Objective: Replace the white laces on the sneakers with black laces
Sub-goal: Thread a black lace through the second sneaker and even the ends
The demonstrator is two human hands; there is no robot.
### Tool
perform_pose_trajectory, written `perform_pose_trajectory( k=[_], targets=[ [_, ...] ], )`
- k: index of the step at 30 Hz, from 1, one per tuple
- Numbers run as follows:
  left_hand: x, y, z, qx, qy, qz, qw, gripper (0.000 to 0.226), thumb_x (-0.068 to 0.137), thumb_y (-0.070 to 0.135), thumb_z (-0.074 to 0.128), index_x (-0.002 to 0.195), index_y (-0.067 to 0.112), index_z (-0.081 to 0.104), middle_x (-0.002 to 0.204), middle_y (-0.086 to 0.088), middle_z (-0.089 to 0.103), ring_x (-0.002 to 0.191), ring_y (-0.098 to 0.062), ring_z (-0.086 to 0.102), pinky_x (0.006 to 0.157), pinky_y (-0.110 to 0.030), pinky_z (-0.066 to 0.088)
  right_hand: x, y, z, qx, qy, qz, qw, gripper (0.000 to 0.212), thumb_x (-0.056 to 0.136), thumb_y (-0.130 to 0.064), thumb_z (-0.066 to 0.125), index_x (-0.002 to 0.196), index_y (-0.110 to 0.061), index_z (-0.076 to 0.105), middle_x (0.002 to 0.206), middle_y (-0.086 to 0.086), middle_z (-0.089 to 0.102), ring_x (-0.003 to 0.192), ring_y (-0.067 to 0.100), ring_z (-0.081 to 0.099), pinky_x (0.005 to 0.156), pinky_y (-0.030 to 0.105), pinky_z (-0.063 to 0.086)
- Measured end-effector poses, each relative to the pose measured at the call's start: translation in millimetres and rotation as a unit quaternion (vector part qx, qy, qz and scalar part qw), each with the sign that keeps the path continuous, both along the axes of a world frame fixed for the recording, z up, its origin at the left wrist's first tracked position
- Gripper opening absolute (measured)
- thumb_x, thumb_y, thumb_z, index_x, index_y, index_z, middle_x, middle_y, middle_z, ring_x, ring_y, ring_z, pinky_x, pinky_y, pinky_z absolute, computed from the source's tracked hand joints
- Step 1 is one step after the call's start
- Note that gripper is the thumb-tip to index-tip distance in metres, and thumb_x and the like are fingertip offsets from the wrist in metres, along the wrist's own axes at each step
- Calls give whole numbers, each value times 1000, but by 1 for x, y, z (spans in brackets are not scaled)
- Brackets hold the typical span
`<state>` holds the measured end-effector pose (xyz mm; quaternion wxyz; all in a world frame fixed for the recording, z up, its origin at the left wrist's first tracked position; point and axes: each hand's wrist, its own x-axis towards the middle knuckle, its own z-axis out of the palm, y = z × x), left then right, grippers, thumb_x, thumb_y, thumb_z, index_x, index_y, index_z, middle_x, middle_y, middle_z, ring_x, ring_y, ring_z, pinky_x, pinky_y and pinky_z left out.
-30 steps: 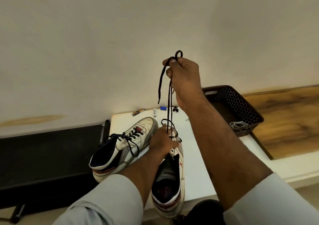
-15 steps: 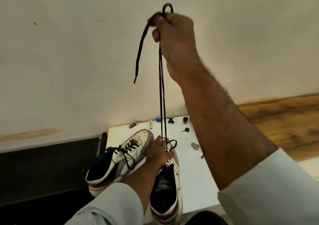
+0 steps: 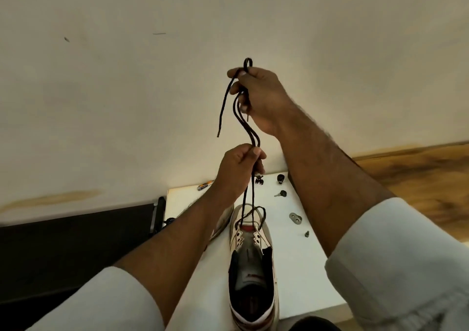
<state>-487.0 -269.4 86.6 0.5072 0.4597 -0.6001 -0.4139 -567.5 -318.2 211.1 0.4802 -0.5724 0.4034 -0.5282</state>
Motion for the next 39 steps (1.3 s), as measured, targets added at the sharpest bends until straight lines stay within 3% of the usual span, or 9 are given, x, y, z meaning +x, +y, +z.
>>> perform_pose_trajectory(
  k=[2, 4, 9, 14, 17, 23, 29, 34, 39],
  targets=[
    [-1, -4, 0, 55, 90, 21, 994, 30, 103, 13, 40, 82, 8, 61, 62, -3, 54, 60, -14, 63, 74, -30, 55, -11, 0, -28, 57, 48, -7, 997, 55, 98, -36, 49, 147, -22, 29, 110, -2, 55, 64, 10, 48, 56, 25, 38],
    [-1, -9, 1, 102, 176, 46, 978, 32, 104, 13, 37, 81, 7, 58, 58, -3, 55, 60, -15, 66, 77, -29, 57, -25, 12, -76, 137, 57, -95, 984, 70, 93, -50, 52, 151, -32, 16, 131, -2, 49, 78, 14, 56, 60, 26, 43],
    [1, -16, -2, 141, 251, 45, 957, 33, 105, 12, 33, 80, 7, 52, 59, -4, 64, 67, -21, 69, 85, -39, 54, -5, 79, -194, 205, -14, -82, 975, 33, 101, -38, 41, 121, -22, 62, 116, -4, 65, 100, 7, 60, 71, 22, 49],
    [6, -21, -3, 122, 148, 13, 981, 32, 105, 16, 35, 83, 10, 57, 79, -7, 72, 88, -25, 70, 94, -39, 50, 4, 70, -199, 110, -2, -26, 994, 32, 103, -28, 41, 96, -10, 67, 73, -3, 66, 75, 11, 65, 85, 38, 53],
    [22, -15, -16, 108, 25, -10, 994, 26, 101, 11, 40, 93, 15, 64, 105, -7, 70, 105, -24, 64, 98, -36, 47, -6, 68, -201, 134, -20, -15, 991, 33, 103, -26, 41, 86, -12, 65, 60, 0, 49, 61, 13, 53, 74, 35, 56],
    [35, 36, -111, 187, -78, -56, 978, 39, 77, 5, 66, 112, 22, 64, 114, 0, 69, 105, -13, 64, 90, -32, 52, -4, 61, -202, 139, -34, 1, 990, 34, 102, -24, 42, 75, -14, 60, 53, -3, 44, 52, 13, 43, 57, 27, 41],
    [16, 12, -139, 202, -208, -52, 956, 57, 48, 51, 74, 99, 35, 55, 103, 8, 65, 102, -12, 62, 92, -34, 52, 1, 60, -207, 172, -82, -5, 982, 39, 101, -26, 45, 67, -18, 62, 50, -4, 36, 49, 12, 32, 53, 30, 30],
    [2, 9, -161, 217, -219, -44, 950, 83, 37, 55, 64, 110, 16, 62, 102, 10, 63, 93, -6, 60, 85, -22, 47, 5, 61, -153, 46, -130, -63, 988, 36, 102, -19, 44, 69, -14, 58, 48, -7, 35, 41, 5, 30, 45, 23, 27],
    [5, 2, -196, 226, -182, 1, 957, 87, 49, 53, 76, 131, 35, 53, 125, 15, 60, 111, -3, 59, 100, -35, 48, 13, 51, -109, 11, -151, -52, 987, 34, 102, -14, 42, 71, -6, 55, 44, -6, 29, 43, 10, 22, 46, 24, 20]
  ],
)
